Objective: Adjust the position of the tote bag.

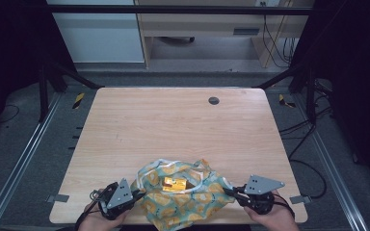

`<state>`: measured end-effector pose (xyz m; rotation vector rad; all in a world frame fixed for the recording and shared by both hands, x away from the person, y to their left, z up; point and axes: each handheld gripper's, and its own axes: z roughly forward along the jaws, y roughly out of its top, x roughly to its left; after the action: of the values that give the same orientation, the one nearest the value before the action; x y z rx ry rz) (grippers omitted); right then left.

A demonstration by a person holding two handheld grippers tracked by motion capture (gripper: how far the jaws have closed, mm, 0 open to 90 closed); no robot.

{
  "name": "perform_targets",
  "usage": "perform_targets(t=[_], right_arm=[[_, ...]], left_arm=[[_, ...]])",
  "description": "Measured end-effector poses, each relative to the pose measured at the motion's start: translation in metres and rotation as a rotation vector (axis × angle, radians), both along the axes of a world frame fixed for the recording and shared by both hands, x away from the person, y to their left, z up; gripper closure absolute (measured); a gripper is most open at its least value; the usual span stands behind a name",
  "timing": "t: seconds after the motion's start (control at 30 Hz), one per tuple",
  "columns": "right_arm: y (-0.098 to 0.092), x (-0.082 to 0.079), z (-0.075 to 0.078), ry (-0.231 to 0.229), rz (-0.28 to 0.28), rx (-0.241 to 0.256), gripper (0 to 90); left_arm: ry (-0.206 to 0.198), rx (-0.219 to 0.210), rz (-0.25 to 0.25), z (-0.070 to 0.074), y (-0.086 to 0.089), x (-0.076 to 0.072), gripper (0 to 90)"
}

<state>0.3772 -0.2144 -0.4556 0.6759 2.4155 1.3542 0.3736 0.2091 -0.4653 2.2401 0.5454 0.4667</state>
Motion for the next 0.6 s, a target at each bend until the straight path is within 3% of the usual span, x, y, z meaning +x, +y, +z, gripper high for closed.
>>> perform_targets(t=[0.6], right_arm=[[0.009, 0.009, -0.012, 0.053, 0.007, -0.040, 85.5]], left_arm=[[0.050, 0.039, 0.005, -0.008, -0.012, 0.010, 88.5]])
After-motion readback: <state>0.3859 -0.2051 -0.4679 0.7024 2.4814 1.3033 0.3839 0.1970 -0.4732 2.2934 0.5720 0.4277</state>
